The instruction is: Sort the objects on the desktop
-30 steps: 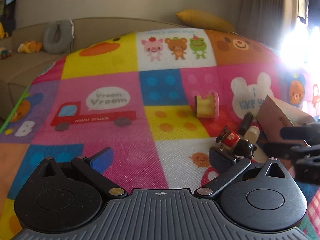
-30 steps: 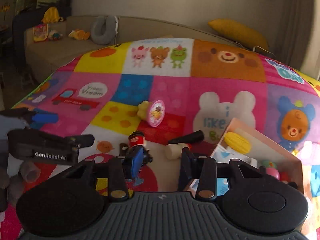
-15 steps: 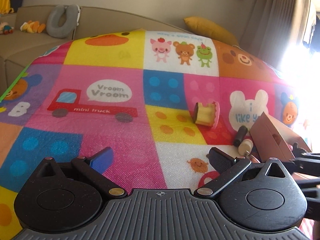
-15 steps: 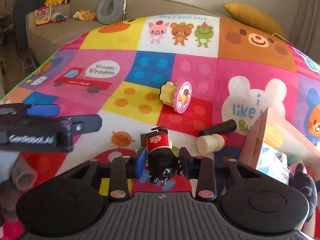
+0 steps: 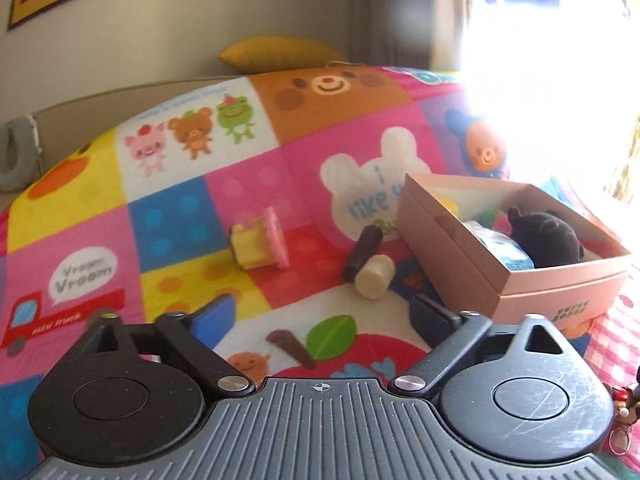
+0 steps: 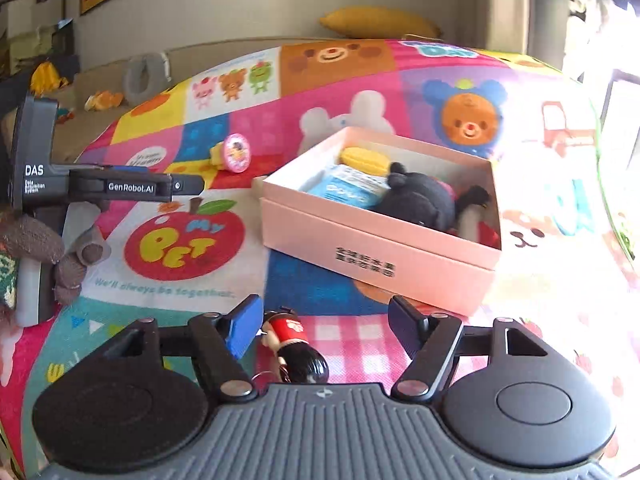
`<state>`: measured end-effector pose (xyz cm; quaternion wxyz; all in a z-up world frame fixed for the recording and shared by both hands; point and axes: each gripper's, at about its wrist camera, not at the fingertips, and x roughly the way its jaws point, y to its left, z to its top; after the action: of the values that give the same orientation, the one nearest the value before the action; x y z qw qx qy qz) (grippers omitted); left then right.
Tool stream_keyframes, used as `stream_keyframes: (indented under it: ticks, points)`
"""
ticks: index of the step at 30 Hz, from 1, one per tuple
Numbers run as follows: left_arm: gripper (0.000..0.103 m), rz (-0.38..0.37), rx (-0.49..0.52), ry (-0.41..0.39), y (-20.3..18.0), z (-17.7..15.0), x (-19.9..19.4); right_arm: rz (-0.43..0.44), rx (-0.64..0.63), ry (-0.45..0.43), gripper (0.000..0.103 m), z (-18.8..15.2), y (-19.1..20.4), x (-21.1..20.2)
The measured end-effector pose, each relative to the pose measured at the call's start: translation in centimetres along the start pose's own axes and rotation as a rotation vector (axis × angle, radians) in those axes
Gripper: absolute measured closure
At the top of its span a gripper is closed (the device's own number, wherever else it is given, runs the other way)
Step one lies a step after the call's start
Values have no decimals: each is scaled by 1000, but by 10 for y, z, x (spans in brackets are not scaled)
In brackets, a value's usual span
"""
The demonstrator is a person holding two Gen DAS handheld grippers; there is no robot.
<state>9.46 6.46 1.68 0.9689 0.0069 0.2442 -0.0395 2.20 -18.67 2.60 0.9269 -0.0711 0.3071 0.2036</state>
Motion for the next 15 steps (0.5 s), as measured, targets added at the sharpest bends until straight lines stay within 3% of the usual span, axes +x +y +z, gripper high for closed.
stream_keyframes:
  ticks: [1,7,9,12,15]
  points:
    - [41,-15,38,25,-8,3,9,-7,51,-7,30,-5,-11,0]
    - [39,-64,173,57,-32,13,46,-28,245,-22,24,-28,-51,8]
    - [43,-100,174,61,-33,17,53,-17,309,-33,23,-32,-62,10]
    - [43,-132,185,60,-32,19,60,-9,366,-76,11,-34,-70,7]
    - [41,-154,167,64,-27,19,62,-1,388,-67,11,-35,-74,9]
